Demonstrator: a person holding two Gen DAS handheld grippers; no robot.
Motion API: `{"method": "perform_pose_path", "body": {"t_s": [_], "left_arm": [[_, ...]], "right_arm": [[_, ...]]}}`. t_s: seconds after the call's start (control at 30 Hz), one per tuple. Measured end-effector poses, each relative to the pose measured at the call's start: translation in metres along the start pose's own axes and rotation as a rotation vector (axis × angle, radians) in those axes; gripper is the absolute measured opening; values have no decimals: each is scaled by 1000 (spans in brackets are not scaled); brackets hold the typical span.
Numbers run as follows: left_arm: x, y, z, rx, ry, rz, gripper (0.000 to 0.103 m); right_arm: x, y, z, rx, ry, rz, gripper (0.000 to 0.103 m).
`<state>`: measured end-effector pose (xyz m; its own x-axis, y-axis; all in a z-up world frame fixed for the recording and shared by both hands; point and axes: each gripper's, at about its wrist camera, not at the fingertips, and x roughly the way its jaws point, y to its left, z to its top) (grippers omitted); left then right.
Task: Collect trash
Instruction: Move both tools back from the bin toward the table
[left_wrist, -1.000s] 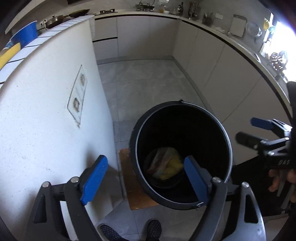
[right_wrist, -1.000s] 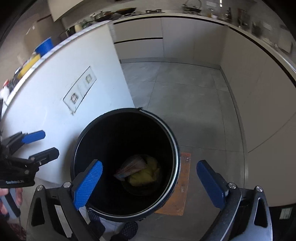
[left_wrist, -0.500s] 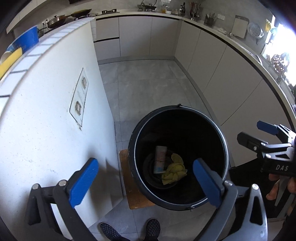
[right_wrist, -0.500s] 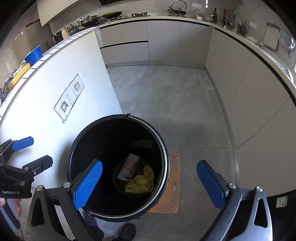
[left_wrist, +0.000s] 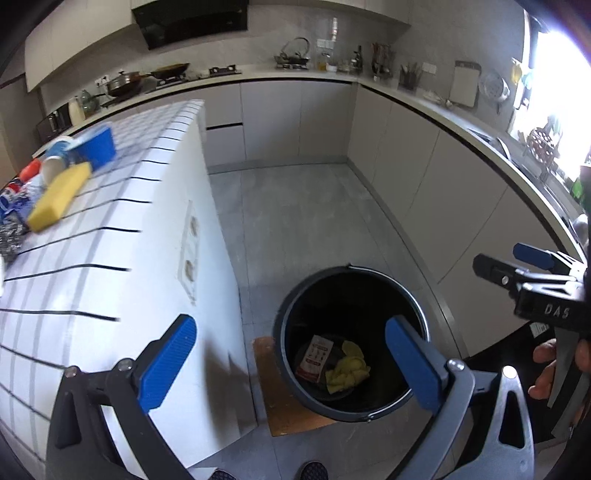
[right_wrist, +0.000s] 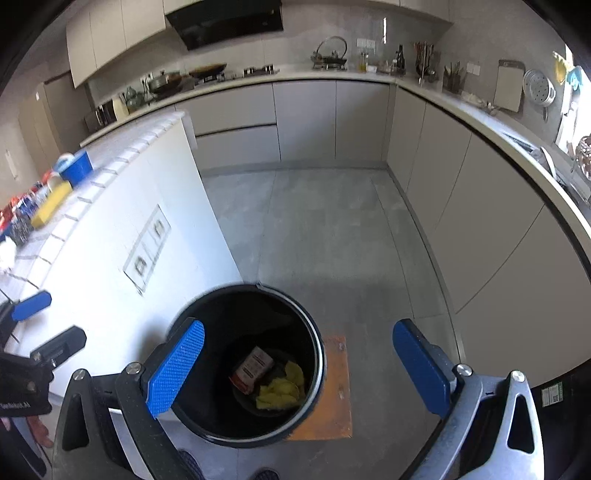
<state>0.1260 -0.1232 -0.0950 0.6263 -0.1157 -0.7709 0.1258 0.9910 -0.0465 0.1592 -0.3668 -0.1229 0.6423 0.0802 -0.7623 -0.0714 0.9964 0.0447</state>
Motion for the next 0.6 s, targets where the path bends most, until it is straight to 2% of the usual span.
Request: {"method": "perform_pose_path", "body": {"t_s": [0.23, 0.6], "left_arm": [[-22, 34, -1, -54, -88, 74, 103], [-48, 99, -12, -137, -100, 170, 103]], "right_arm": [[-16, 37, 15, -47, -55, 4, 103], [-28, 110, 25, -139, -38, 59, 103]]}}
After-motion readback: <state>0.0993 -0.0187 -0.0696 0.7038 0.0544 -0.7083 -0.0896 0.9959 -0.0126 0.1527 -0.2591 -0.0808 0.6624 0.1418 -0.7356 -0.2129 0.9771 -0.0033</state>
